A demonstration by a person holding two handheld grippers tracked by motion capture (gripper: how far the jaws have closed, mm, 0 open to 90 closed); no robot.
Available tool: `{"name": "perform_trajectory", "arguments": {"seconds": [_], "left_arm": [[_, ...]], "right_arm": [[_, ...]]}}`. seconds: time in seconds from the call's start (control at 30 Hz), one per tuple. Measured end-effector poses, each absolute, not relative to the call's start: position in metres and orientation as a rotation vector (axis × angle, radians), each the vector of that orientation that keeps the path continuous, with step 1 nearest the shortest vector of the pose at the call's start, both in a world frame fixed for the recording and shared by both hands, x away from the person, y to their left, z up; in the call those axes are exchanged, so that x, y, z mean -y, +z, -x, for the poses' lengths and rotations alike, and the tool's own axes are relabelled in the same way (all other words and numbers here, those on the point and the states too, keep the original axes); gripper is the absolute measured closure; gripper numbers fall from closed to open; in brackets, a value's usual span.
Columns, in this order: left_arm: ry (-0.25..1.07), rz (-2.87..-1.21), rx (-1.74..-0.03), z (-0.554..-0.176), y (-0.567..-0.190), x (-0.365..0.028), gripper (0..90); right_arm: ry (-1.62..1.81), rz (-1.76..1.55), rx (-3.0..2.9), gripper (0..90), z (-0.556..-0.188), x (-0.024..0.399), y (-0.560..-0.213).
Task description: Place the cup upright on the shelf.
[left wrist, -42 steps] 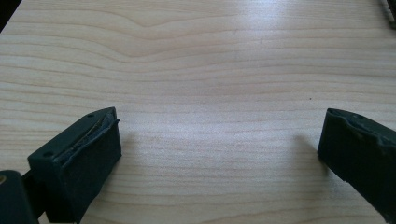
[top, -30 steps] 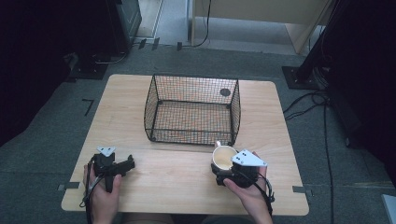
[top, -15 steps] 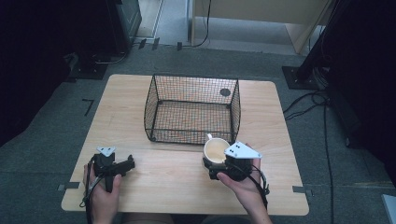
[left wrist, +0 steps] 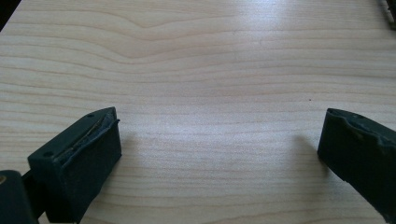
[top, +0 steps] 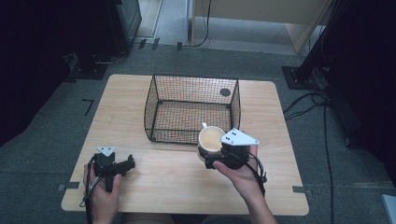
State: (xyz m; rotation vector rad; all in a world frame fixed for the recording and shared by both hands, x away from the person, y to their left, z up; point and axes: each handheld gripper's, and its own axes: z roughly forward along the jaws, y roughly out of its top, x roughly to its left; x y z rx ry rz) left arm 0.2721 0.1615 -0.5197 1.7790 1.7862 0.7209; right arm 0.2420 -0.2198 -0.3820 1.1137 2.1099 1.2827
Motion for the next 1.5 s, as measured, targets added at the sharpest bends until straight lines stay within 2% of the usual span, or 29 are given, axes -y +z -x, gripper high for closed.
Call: {"name": "perform_trajectory", "arguments": {"seconds": [0.83, 1.5], "left_arm": [[0.720, -1.776, -1.787, -0.272, -0.520, -0.161, 0.0], [0.721, -1.777, -1.786, -0.272, -0.520, -0.161, 0.0]], "right_arm": [[1.281, -1.076, -2.090, 9.2, -0.300, 0.201, -0.339], [1.241, -1.122, -2.077, 9.2, -0.374, 0.193, -0.354]]}}
